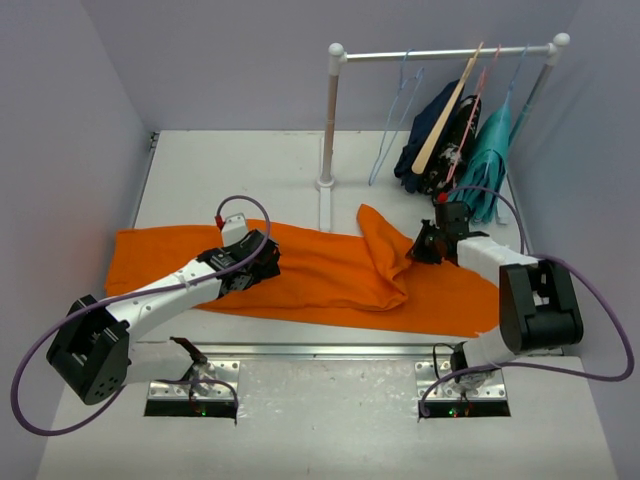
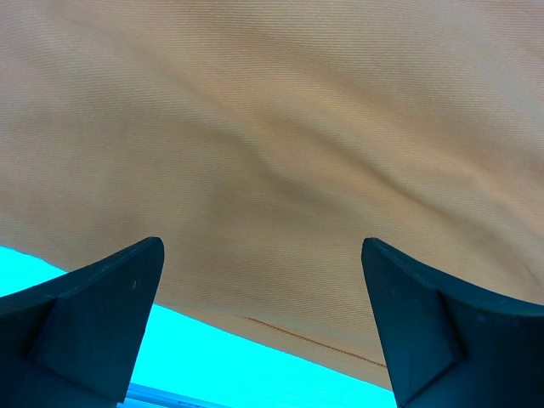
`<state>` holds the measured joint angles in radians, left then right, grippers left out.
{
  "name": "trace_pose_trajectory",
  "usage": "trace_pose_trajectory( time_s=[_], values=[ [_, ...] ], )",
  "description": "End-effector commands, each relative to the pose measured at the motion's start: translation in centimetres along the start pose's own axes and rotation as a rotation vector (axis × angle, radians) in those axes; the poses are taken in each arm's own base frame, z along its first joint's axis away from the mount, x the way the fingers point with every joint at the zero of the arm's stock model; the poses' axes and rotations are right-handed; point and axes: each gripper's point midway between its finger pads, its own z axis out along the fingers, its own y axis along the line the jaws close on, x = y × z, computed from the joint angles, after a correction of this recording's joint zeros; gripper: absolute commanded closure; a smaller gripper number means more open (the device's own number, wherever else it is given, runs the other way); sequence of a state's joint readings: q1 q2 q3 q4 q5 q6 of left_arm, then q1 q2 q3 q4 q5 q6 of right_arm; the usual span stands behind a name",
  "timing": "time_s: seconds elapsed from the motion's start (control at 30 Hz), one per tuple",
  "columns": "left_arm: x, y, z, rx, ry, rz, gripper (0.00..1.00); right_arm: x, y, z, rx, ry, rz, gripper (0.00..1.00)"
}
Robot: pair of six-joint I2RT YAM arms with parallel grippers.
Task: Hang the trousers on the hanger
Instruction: Fold the trousers at the center of the board.
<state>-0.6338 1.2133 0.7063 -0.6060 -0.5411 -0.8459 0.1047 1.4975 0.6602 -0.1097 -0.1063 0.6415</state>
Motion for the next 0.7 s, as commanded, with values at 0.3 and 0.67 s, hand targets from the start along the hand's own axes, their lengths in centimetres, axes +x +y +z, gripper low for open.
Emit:
trace_pose_trajectory(
  time_s=[0.3,0.67],
  values=[
    [-2.0,-1.2,-0.2,0.004,-0.065,-0.036,0.00,-4.1,-2.1,-13.0,0.159,-0.357,0.002,1.00],
    [-2.8,-0.8,-1.2,-0.097,-0.032,-0.137,0.00,-1.5,-8.7,-21.8,0.470,-0.481,0.033,1.00]
  ],
)
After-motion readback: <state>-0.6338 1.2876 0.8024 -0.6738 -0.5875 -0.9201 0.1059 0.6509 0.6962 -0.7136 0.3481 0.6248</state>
